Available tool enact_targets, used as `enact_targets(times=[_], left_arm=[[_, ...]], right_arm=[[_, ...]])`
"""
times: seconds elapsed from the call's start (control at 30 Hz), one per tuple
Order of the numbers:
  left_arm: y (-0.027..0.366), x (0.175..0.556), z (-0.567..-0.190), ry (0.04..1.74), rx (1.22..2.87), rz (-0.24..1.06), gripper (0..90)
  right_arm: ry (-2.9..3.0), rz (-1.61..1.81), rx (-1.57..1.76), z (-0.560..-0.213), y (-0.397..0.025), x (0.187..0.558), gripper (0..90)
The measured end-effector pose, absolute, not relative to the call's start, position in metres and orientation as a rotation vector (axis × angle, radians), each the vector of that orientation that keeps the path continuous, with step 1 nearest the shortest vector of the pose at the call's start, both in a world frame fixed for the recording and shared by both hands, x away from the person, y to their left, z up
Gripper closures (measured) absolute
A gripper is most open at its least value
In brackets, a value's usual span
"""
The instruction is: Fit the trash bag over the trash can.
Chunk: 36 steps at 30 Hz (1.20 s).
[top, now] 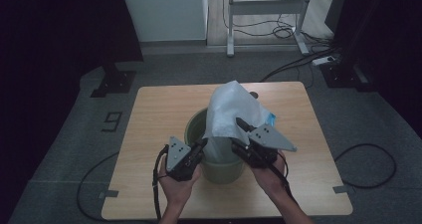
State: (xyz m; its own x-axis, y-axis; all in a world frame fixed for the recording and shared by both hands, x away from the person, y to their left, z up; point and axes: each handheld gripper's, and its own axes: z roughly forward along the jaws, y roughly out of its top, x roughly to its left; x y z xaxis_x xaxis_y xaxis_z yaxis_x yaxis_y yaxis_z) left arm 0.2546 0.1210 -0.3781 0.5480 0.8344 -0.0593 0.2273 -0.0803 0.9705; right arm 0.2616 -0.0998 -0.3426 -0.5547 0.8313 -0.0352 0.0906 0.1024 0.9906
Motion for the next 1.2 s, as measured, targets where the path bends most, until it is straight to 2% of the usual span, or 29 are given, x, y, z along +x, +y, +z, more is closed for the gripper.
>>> enact_targets(times=[0.03, 0.07, 0.1, 0.37, 0.47, 0.63, 0.9, 0.93, 0.97, 1.07, 1.1, 1.13, 1.2], left_arm=[[0.121, 0.255, -0.378, 0.919, 1.611, 0.645, 89.9], [0.124, 0.255, -0.378, 0.925, 1.599, 0.649, 89.8], [0.126, 0.256, -0.378, 0.930, 1.590, 0.648, 89.9], [0.138, 0.259, -0.378, 0.967, 1.539, 0.633, 89.9], [0.141, 0.260, -0.377, 0.973, 1.531, 0.626, 89.8], [0.145, 0.260, -0.376, 0.977, 1.522, 0.621, 89.8], [0.152, 0.260, -0.376, 0.986, 1.520, 0.611, 89.8], [0.153, 0.261, -0.377, 0.985, 1.523, 0.606, 89.8], [0.153, 0.261, -0.377, 0.985, 1.526, 0.604, 89.8], [0.154, 0.262, -0.378, 0.989, 1.529, 0.600, 89.8], [0.154, 0.262, -0.378, 0.989, 1.529, 0.600, 89.8], [0.155, 0.262, -0.378, 0.987, 1.533, 0.596, 89.8], [0.155, 0.262, -0.378, 0.982, 1.541, 0.593, 89.8]], right_arm=[[1.756, 1.508, 0.905, -0.343, -0.100, 0.262, 48.3], [1.750, 1.519, 0.890, -0.352, -0.099, 0.253, 38.2], [1.758, 1.532, 0.881, -0.356, -0.100, 0.249, 36.0], [1.786, 1.591, 0.866, -0.384, -0.114, 0.221, 28.1], [1.786, 1.563, 0.906, -0.408, -0.124, 0.205, 24.8], [1.732, 1.500, 1.001, -0.434, -0.137, 0.202, 24.4], [1.689, 1.427, 1.096, -0.453, -0.152, 0.214, 26.8], [1.667, 1.424, 1.122, -0.460, -0.157, 0.216, 31.9], [1.667, 1.424, 1.122, -0.460, -0.157, 0.216, 31.9], [1.668, 1.398, 1.105, -0.468, -0.161, 0.222, 53.4], [1.668, 1.398, 1.105, -0.468, -0.161, 0.222, 53.4], [1.670, 1.370, 1.111, -0.468, -0.163, 0.226, 63.7], [1.654, 1.359, 1.111, -0.465, -0.164, 0.229, 73.2]])
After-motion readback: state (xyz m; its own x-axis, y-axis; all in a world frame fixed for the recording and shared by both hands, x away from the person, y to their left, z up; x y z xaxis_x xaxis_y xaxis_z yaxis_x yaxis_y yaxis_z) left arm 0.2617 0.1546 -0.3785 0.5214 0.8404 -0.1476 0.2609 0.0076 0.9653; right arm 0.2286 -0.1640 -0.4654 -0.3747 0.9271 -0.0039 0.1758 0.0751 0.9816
